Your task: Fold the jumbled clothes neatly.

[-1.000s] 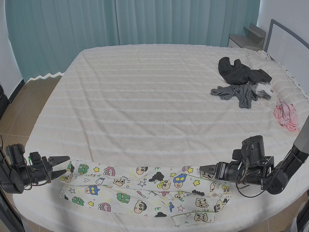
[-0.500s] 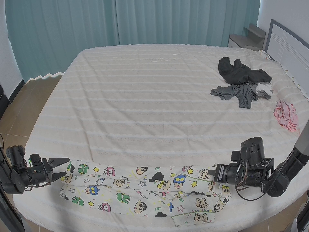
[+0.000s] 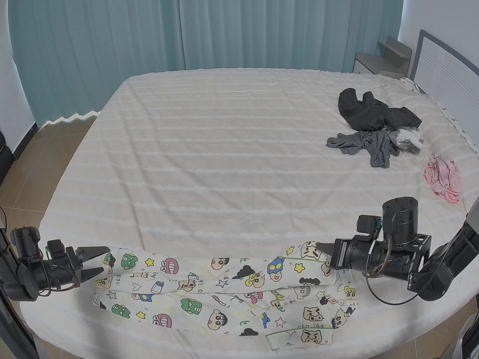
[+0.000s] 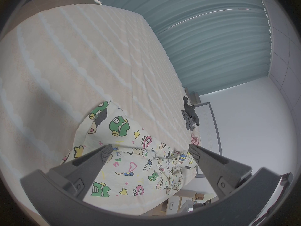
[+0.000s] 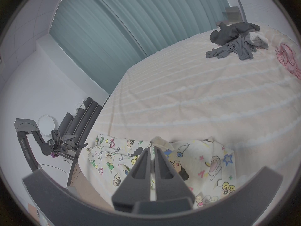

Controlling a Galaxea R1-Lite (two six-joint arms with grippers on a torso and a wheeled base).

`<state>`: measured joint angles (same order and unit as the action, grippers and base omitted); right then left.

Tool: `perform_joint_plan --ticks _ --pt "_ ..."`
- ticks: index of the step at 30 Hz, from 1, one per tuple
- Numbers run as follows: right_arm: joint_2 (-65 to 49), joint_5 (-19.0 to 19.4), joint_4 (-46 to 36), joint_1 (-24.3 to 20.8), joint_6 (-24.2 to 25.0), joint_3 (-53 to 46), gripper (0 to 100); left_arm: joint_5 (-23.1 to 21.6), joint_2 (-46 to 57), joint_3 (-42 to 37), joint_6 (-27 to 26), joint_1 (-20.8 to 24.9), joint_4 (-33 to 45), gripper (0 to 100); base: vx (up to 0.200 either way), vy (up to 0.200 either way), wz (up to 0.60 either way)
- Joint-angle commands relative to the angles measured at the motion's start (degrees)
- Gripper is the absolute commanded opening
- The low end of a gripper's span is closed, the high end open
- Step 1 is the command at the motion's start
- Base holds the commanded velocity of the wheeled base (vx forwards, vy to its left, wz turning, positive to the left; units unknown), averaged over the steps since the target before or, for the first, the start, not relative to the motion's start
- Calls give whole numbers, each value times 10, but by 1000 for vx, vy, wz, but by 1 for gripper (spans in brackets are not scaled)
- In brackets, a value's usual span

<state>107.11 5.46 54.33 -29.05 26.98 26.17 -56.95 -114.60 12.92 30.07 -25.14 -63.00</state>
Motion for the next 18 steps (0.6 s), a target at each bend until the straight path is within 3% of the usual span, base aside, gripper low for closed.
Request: perform_joint_plan --ticks 1,8,18 --pt "47 3 -6 16 -9 34 0 0 -11 -3 -14 0 0 100 0 0 0" --pt "109 0 -70 39 -15 84 0 0 -17 -4 -29 3 0 100 0 0 0" --pt "164 -35 -95 62 -28 112 0 0 -18 -4 -29 4 0 100 0 0 0"
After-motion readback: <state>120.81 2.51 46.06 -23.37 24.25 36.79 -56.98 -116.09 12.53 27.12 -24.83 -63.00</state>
